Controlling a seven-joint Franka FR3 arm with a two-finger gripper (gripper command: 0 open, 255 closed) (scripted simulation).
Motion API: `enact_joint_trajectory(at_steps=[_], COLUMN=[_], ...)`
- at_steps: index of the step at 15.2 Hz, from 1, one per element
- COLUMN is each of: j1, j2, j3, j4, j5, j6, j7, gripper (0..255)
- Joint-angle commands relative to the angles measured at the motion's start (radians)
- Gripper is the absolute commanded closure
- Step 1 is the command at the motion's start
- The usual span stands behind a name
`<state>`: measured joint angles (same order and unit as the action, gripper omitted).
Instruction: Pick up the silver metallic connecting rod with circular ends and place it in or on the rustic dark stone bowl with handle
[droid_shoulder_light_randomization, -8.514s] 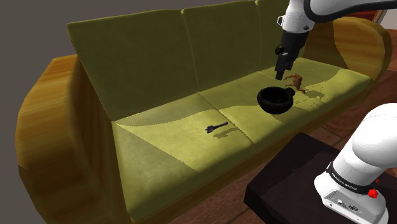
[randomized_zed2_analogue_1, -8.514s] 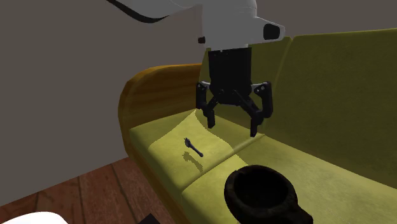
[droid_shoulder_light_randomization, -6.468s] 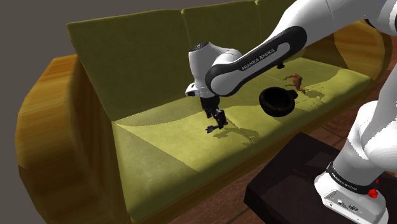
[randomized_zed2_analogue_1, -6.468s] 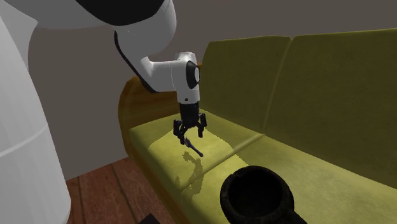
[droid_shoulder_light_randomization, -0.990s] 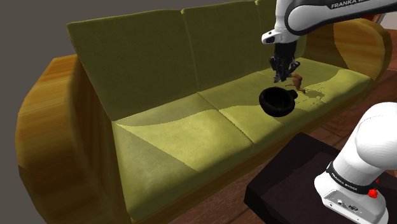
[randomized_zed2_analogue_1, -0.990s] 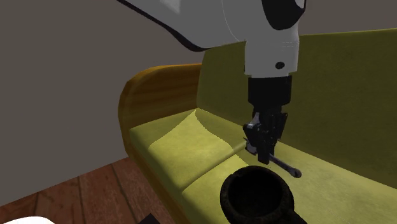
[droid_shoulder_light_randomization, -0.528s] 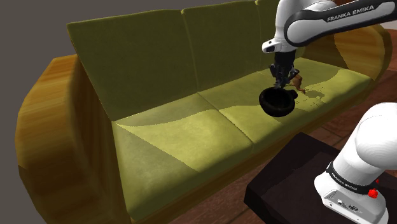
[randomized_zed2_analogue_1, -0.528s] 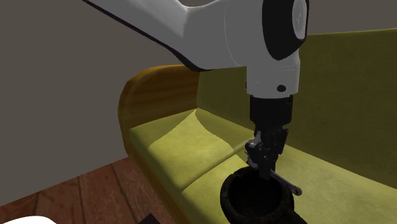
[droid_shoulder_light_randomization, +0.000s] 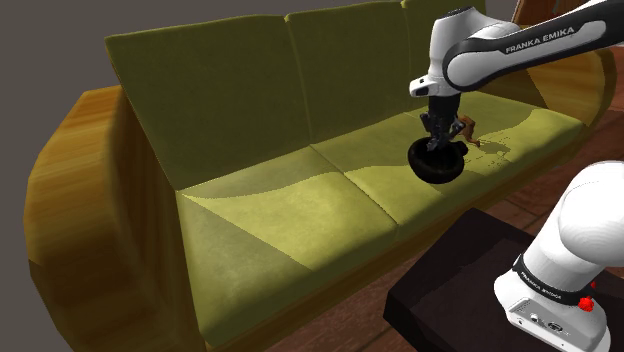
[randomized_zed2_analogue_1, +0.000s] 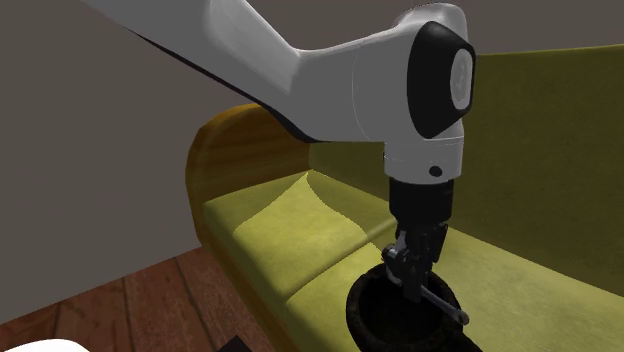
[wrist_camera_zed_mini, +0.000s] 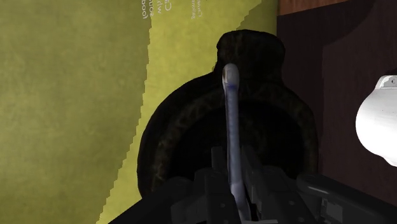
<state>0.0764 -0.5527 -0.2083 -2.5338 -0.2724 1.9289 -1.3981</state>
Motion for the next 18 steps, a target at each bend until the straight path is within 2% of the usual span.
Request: enact_joint_trajectory(at_steps=[1, 6, 7, 12, 16, 18], j1=[0.0, 0.0, 0.0, 0.0, 0.012, 0.012], j2=[-0.001, -0.001, -0.001, -0.001, -0.018, -0.018], j3=[0.0, 0.0, 0.0, 0.0, 0.025, 0.025], j4=[-0.003, -0.003, -0.003, -0.003, 0.109, 0.109], j5=[-0.001, -0.001, -0.001, -0.001, 0.023, 0.023], j6=[0.003, 0.003, 0.003, 0.003, -0.128, -0.128], j7=[0.0, 0.0, 0.0, 0.0, -0.005, -0.005], gripper=[255, 255, 0, 0, 0, 0])
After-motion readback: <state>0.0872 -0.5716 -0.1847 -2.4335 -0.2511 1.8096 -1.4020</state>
